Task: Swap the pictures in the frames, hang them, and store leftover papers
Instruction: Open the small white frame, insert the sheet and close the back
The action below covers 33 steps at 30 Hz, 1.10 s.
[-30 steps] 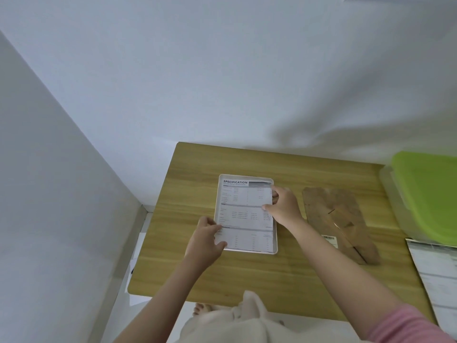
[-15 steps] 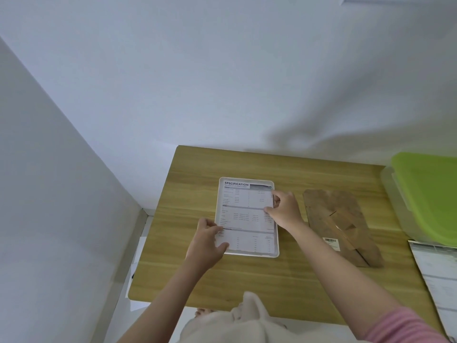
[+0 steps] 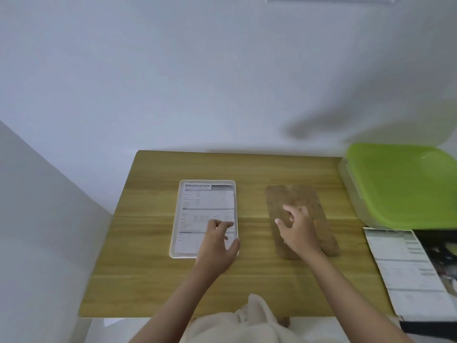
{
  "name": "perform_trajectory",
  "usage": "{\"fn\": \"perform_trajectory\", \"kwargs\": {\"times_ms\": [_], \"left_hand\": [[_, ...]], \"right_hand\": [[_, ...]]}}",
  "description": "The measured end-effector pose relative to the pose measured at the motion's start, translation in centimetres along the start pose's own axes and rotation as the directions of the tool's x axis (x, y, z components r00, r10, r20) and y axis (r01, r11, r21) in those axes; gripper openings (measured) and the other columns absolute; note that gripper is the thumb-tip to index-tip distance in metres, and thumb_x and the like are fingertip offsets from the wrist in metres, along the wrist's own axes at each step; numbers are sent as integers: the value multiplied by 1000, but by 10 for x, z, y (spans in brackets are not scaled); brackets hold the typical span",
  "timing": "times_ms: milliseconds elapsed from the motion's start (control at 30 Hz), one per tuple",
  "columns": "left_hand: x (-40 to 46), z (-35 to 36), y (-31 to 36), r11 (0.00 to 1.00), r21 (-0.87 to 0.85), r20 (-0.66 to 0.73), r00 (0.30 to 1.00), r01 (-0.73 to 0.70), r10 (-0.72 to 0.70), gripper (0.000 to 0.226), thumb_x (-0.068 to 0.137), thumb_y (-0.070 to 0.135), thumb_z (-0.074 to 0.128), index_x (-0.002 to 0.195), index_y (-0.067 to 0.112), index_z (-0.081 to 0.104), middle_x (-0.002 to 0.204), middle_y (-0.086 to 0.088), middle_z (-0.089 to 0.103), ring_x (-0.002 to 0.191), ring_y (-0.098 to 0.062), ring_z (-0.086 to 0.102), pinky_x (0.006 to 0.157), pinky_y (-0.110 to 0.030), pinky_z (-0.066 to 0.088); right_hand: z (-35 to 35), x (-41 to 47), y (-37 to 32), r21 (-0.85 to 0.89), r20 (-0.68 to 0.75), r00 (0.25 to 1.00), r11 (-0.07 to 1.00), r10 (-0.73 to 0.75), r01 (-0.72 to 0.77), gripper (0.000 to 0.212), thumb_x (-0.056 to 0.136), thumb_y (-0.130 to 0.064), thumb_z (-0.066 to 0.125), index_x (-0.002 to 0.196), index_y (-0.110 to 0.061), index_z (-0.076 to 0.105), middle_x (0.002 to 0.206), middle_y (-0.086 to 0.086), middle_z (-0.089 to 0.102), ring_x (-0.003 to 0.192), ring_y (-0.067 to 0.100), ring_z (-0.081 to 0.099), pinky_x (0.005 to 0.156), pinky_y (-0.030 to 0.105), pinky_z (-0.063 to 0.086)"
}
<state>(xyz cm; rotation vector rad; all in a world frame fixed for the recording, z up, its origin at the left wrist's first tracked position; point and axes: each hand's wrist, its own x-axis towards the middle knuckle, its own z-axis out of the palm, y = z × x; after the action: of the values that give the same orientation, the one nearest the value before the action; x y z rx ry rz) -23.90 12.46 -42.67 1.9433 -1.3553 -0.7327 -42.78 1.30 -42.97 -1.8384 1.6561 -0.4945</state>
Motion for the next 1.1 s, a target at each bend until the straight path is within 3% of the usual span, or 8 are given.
{"fn": "perform_trajectory", "kwargs": {"times_ms": [100,200,400,600,733,800,967,1100], "left_hand": [[-1,36,28,1000,-15,43,999,18,-17,47,82,29,66,125,16,52,115,1,46,86,-8,56,77,-16,43],[-3,64,46,998,42,138,990,38,-44,54,83,33,64,130,16,46,123,0,45,93,-8,54,84,-20,44],[-5,103,68,985,76,156,974,152,-162,52,83,31,63,128,12,46,123,-3,47,106,-14,52,92,-23,43],[-2,130,83,954,40,5,954,298,-298,48,81,25,66,123,11,49,118,-4,43,96,-13,48,83,-20,39],[3,131,85,915,-81,-67,914,395,-400,51,76,18,71,124,15,54,119,-5,52,91,-12,54,82,-22,45],[3,129,86,902,-123,-72,903,414,-424,53,75,13,72,125,19,55,113,-1,57,89,-12,55,77,-22,44],[-1,124,84,896,-191,-52,908,400,-416,56,73,11,74,125,24,56,108,3,61,85,-7,54,67,-15,43],[-6,107,78,891,-252,-61,913,377,-403,60,72,8,75,126,25,56,106,3,60,89,-14,59,80,-35,56]], "right_hand": [[-31,0,31,-93,-65,998,996,12,-18,44,83,-25,68,124,-12,59,109,5,49,104,25,53,89,40,47],[-57,4,61,-171,-99,992,981,74,-90,47,84,-28,66,127,-12,57,113,12,51,108,29,49,91,39,43],[-76,15,97,-243,61,959,935,279,-257,56,88,-41,57,134,-11,44,136,13,38,127,31,38,101,40,36],[-69,17,102,-46,173,962,977,214,-209,50,82,-36,64,123,-10,51,122,12,43,106,28,53,86,29,44],[-70,24,116,87,248,949,972,193,-220,73,58,-51,66,122,-16,55,113,7,58,95,20,62,80,37,56],[-73,24,120,115,261,951,973,164,-199,74,62,-43,73,127,-15,53,116,5,57,99,18,61,84,37,55],[-79,17,120,197,243,961,963,134,-184,72,72,-25,79,135,-13,47,118,4,49,98,16,57,76,21,45],[-78,8,106,234,205,975,963,87,-135,76,74,-26,79,139,-14,43,116,-2,45,101,12,53,82,22,46]]}}
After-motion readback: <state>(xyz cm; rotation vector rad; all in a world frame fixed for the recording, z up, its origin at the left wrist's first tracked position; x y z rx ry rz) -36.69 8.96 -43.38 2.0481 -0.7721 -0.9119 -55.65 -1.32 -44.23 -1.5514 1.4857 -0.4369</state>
